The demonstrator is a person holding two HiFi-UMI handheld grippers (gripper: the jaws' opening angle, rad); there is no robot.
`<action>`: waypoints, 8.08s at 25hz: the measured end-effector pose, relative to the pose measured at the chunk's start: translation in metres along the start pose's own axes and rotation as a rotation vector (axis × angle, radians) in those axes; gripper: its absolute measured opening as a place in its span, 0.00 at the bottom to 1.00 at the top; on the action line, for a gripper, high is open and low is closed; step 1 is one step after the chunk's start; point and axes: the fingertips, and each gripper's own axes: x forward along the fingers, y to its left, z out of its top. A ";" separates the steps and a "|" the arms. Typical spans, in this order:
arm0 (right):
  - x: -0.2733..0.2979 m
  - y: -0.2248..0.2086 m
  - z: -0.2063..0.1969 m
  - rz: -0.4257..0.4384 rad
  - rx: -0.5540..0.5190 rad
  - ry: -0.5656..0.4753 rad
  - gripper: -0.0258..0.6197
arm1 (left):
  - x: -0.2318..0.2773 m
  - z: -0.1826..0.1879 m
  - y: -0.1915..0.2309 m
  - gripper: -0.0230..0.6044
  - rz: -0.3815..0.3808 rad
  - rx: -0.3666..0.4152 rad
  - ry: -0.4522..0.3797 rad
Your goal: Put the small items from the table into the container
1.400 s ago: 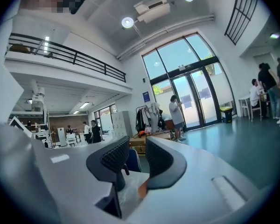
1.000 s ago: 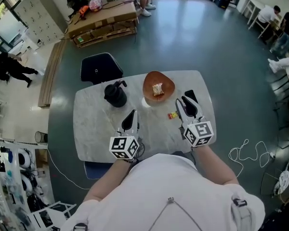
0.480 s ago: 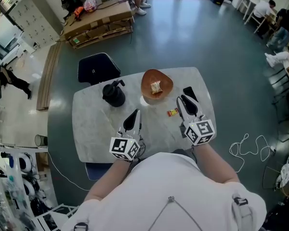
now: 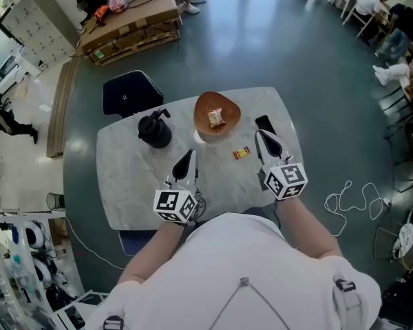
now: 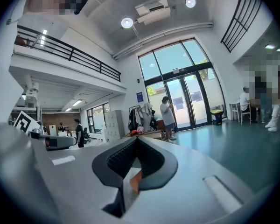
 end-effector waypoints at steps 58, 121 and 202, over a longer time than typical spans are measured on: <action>0.094 -0.115 -0.345 0.308 -0.313 0.883 0.08 | -0.033 -0.094 0.063 0.04 0.388 -0.113 0.192; 0.069 -0.023 -0.030 0.034 -0.047 0.249 0.08 | -0.012 -0.011 0.047 0.04 0.222 -0.051 0.023; 0.003 0.032 0.038 0.127 0.017 0.049 0.08 | -0.009 0.023 -0.014 0.04 0.030 0.081 -0.033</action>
